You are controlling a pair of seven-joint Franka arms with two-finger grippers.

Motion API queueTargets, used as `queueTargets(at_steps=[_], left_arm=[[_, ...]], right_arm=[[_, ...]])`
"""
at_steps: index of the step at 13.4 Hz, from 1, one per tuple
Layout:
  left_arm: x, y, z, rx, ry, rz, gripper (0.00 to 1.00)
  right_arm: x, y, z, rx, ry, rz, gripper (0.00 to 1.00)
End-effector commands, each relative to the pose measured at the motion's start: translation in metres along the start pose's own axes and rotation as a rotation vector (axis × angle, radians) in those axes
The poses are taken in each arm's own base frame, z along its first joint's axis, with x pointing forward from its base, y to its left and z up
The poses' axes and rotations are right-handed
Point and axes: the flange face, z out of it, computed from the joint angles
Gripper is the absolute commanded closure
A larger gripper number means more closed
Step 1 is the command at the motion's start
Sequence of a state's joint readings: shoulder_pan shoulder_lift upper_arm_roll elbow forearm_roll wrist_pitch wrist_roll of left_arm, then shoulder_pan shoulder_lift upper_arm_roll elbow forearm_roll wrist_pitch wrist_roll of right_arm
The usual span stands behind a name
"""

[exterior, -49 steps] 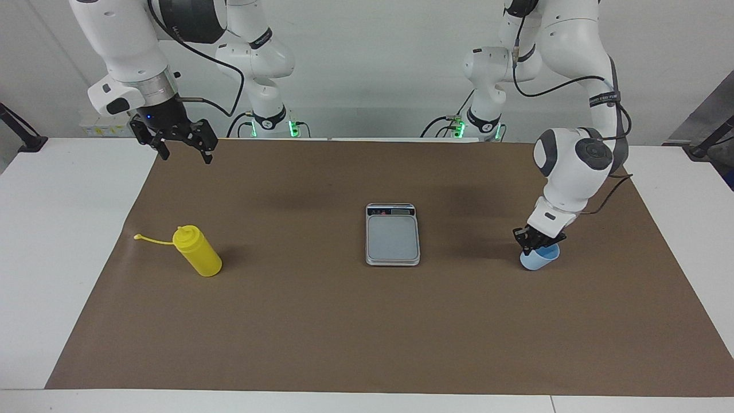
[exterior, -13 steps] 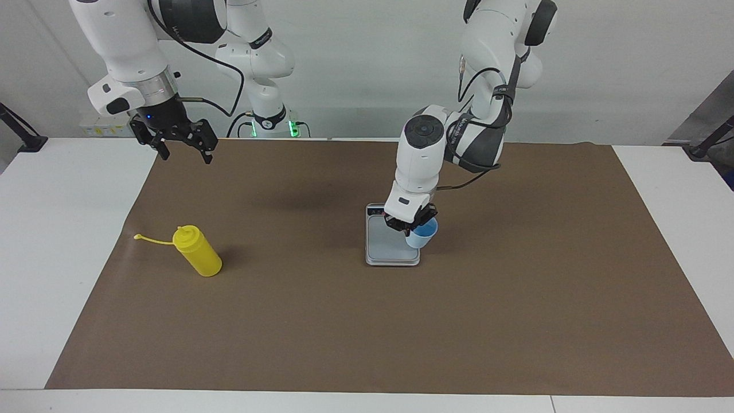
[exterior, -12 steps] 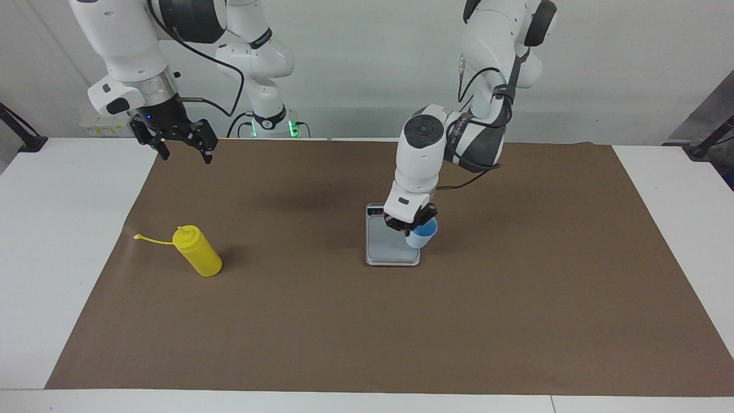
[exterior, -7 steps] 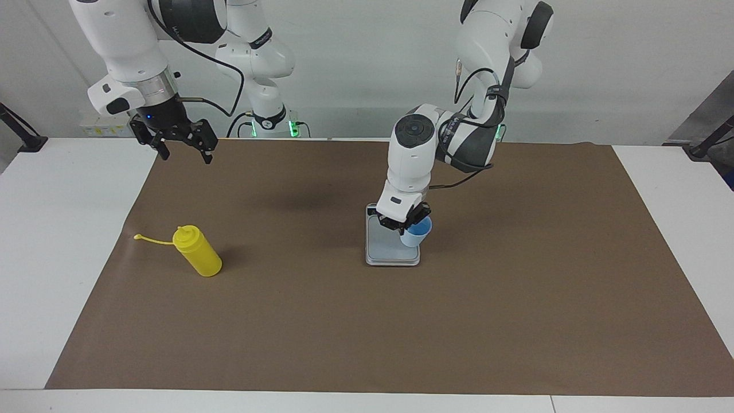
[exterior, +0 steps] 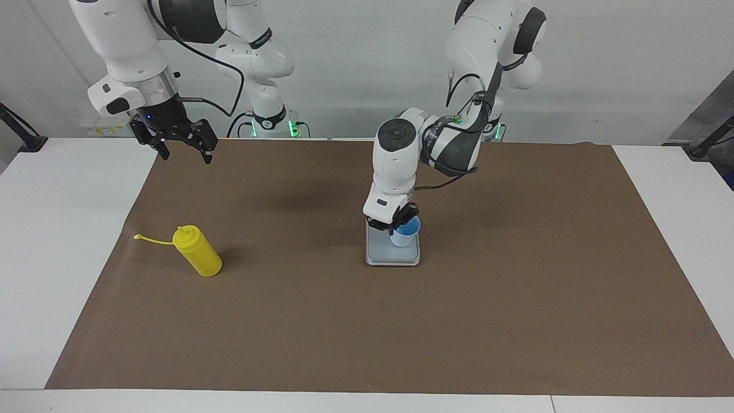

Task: Pour seasoning into cup on scale with both arms
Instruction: 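Lower the blue cup onto the scale and open the left gripper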

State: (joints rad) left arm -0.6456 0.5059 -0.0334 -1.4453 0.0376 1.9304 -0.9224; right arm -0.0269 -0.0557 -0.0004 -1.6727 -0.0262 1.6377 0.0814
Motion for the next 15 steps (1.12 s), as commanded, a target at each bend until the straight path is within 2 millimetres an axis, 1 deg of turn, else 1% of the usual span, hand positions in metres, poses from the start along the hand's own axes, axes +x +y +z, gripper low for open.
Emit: queueTargets(at_steps=[1,8,9,12,14,15], left_arm=[[0.002,0.0064,-0.0041,0.015,0.024,-0.018,1.0],[-0.0036,0.0108,-0.001,0.012,0.028,-0.006,1.0],[-0.003,0.0119,-0.0027,-0.001,0.037,-0.006,1.0],[-0.0023,0.0113,0.0003,0.002,0.054,0.001,1.0],[-0.0017,0.0104,0.0011,0.003,0.053,0.001,0.93],[-0.0026,0.0109,0.0012,0.005,0.052,0.002,0.88]], right_arm=[[-0.0007,0.0009,-0.0003,0.01,-0.015,0.002,0.0],[-0.0006,0.0016,-0.0003,0.011,-0.016,0.004,0.0],[-0.0007,0.0007,-0.0003,0.011,-0.016,0.003,0.0],[-0.0007,0.0007,-0.0003,0.011,-0.016,0.003,0.0],[-0.0007,0.0007,-0.0003,0.011,-0.016,0.003,0.0],[-0.0007,0.0009,-0.0003,0.01,-0.015,0.002,0.0]])
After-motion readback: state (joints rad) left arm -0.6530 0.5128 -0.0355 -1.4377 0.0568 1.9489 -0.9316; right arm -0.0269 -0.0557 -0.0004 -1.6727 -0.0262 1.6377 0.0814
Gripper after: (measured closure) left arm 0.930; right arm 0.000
